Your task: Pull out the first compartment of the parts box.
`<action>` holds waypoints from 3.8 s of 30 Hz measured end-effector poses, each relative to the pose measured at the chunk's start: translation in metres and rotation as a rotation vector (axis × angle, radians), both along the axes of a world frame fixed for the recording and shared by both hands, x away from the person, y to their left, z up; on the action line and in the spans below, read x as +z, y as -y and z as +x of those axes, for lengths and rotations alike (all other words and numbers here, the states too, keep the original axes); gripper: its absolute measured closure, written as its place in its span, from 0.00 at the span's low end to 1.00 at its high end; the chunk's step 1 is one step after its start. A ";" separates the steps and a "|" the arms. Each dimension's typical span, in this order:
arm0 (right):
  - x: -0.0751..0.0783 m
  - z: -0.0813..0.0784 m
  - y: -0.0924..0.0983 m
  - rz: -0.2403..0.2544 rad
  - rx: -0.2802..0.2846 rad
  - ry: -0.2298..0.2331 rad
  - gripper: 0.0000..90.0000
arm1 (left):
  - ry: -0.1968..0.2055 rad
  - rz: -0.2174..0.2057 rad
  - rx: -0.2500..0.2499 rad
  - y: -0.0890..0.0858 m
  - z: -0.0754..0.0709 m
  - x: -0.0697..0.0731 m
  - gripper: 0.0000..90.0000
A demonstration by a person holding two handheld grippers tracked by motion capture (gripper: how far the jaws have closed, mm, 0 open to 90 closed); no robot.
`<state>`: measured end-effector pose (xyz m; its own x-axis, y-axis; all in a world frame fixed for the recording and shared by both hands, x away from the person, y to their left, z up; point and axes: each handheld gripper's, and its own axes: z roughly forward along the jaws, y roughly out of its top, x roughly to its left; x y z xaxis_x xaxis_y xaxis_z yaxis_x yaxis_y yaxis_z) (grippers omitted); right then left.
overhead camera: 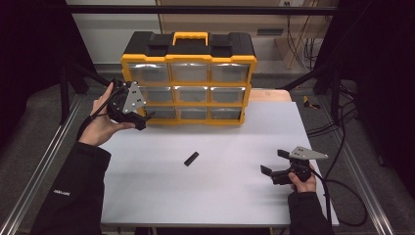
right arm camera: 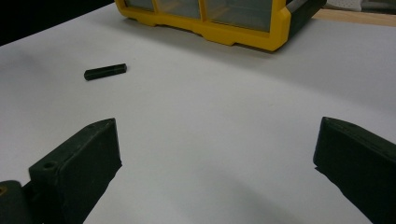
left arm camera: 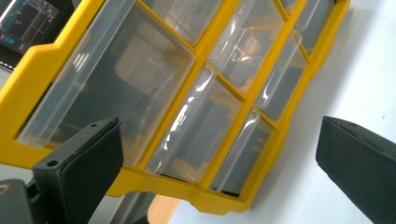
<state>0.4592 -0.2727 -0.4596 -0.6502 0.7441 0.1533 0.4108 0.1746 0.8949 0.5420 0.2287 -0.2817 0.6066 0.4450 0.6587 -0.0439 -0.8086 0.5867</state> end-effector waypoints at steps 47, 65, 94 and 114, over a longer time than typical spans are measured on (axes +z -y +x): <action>0.000 0.000 0.001 0.002 -0.003 0.004 0.01 | 0.136 0.126 -0.016 0.008 0.036 0.017 0.02; 0.000 0.000 0.000 0.003 -0.002 0.004 0.01 | 0.183 0.195 -0.013 0.010 0.047 0.014 0.05; 0.000 0.000 0.000 -0.001 -0.003 -0.001 0.01 | 0.314 0.316 -0.005 0.005 0.047 0.017 0.37; 0.000 0.000 0.000 0.000 -0.004 0.004 0.01 | 0.386 0.358 -0.004 0.005 0.048 0.018 0.58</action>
